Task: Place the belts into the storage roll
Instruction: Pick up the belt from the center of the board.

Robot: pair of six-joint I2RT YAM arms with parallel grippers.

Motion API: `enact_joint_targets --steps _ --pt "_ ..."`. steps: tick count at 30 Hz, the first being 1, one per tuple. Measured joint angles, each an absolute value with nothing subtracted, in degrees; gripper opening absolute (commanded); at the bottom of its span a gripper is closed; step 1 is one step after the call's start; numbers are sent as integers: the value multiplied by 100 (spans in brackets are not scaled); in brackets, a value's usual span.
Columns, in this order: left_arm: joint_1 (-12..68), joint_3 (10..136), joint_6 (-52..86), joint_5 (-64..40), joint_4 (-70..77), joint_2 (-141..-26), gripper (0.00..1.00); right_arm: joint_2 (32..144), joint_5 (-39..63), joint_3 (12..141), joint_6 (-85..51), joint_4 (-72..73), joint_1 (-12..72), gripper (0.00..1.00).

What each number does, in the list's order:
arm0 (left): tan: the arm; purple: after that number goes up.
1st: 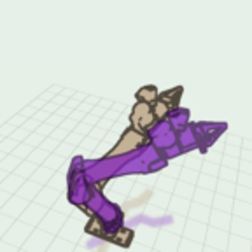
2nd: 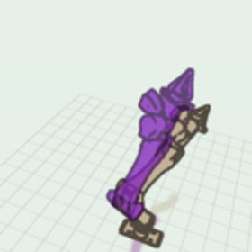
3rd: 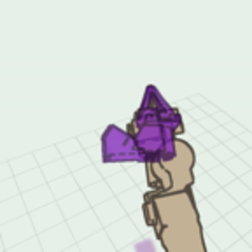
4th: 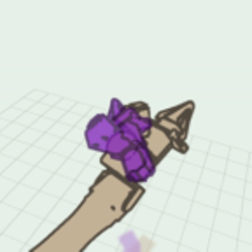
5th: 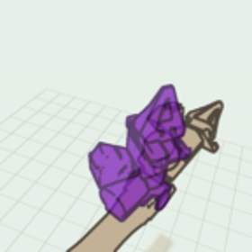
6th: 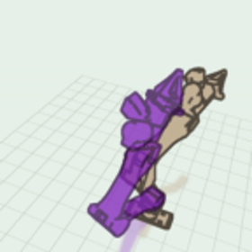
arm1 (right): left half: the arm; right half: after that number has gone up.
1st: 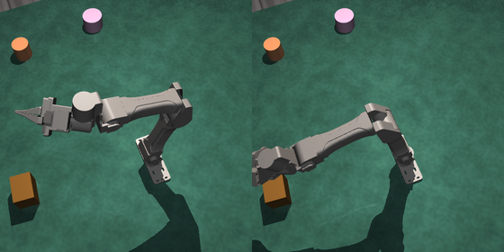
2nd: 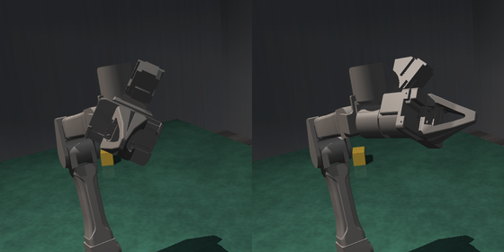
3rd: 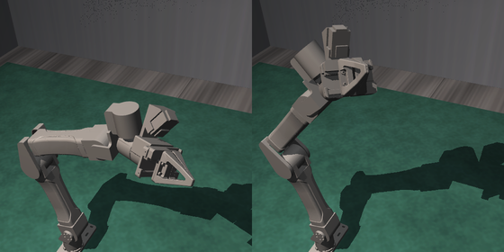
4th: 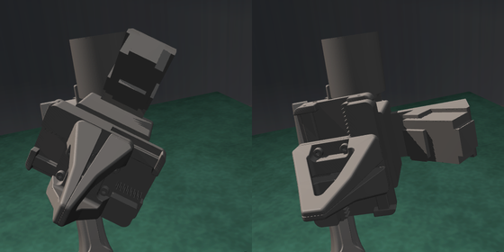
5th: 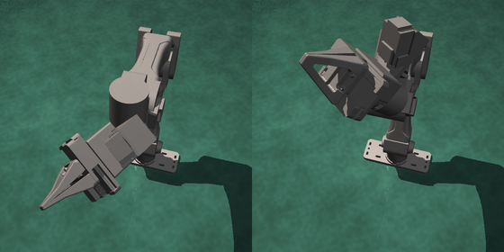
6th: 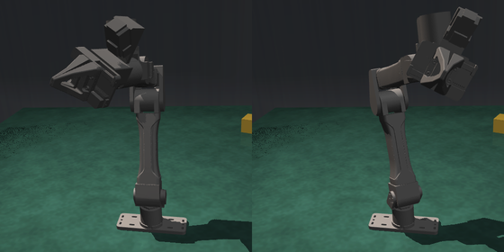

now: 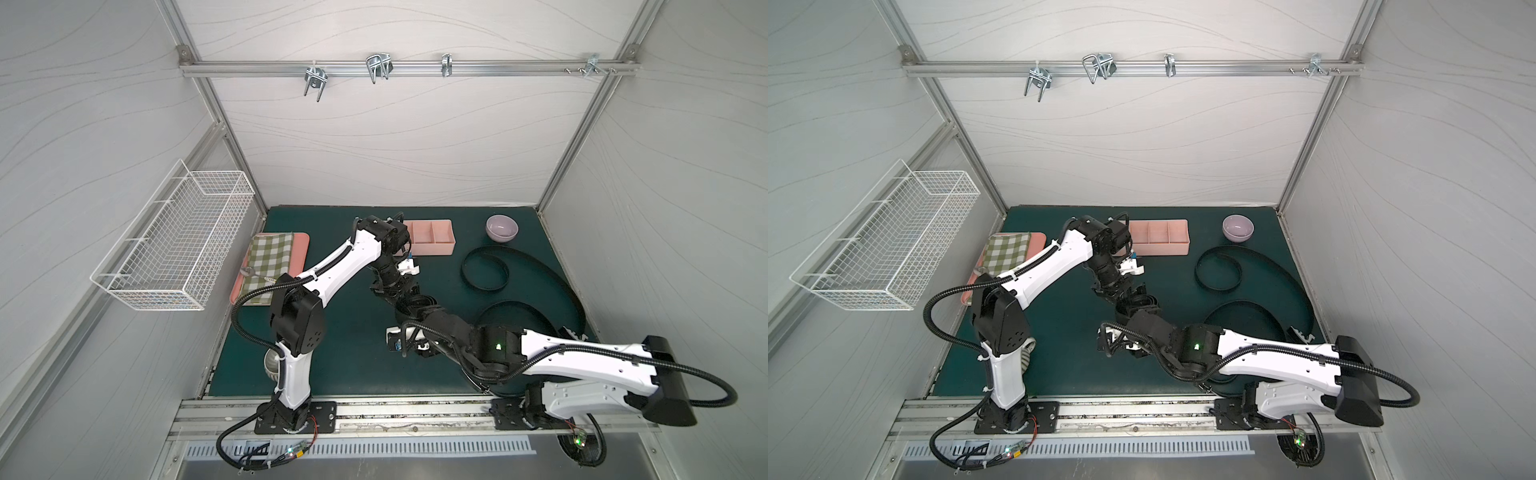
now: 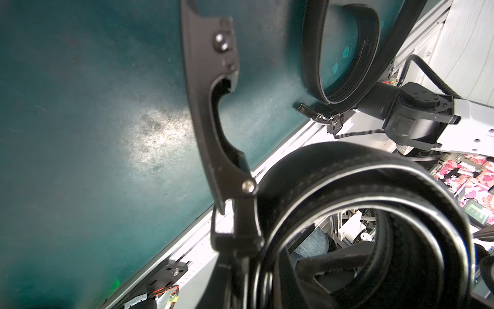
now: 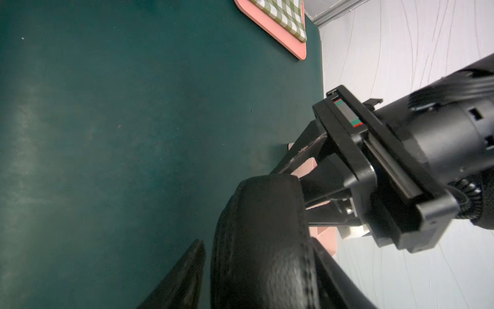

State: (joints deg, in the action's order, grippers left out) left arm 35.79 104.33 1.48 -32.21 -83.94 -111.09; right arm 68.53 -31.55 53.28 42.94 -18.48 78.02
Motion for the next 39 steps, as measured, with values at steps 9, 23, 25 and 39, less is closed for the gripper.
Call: enact_joint_targets --steps 9,23,25,39 --pt "3577 10433 145 -3205 -8399 -11109 0 6862 -3188 5330 4383 -1929 7780 33" --pt "3553 10436 222 -3221 -8302 -11091 12 6917 -3194 5533 4307 -2322 7673 8" --pt "3522 10436 268 -3221 -8226 -11052 15 6919 -3201 5548 4257 -2340 7644 7" --pt "2858 10112 823 -3474 -7251 -9712 61 6893 -3124 5631 3542 -2753 7258 2"
